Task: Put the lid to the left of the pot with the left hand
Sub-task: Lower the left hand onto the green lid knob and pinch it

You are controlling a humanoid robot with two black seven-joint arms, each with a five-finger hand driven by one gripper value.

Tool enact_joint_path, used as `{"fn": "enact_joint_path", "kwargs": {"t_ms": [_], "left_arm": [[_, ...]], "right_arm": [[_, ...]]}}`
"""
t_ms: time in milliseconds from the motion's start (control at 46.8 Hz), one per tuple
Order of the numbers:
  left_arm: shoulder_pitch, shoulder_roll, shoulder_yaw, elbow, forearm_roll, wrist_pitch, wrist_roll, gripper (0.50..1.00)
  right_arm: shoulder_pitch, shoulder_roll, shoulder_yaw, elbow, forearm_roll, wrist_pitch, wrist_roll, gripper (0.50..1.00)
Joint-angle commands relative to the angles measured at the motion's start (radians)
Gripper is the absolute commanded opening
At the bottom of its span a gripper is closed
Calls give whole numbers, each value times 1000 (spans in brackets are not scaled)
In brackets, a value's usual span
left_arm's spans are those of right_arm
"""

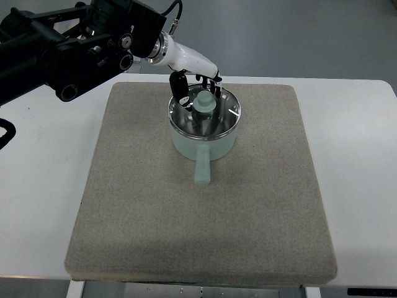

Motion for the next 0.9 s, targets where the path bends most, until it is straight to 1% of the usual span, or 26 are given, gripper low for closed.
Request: {"fn": "enact_joint_path", "kwargs": {"t_ms": [0, 192, 256, 342, 427, 470, 556, 641, 876], "left_arm": [[0, 0, -2, -1, 0, 0, 0, 743], [2, 0, -7, -4, 14, 0, 0, 735], [3, 0, -10, -4, 20, 0, 0, 707], [8, 0, -13, -5, 28, 0, -2, 692], [14, 0, -13, -5, 32, 0, -2, 632], [16, 0, -13, -5, 35, 0, -2, 621], [16, 0, -13, -5, 41, 0, -2, 551], [17, 0, -13, -7, 51, 0, -2, 503], [16, 0, -16, -8, 55, 11, -2, 500]], "right_arm": [[1, 0, 0, 0, 0, 0, 0, 921], [1, 0, 0, 0, 0, 0, 0, 921], [0, 0, 0, 0, 0, 0, 0, 921], [0, 0, 0, 0, 0, 0, 0, 921], [1, 0, 0, 0, 0, 0, 0, 921], [1, 0, 0, 0, 0, 0, 0, 921], [1, 0, 0, 0, 0, 0, -1, 921], [0, 0, 0, 0, 0, 0, 0, 921], [1, 0, 0, 0, 0, 0, 0, 921]]}}
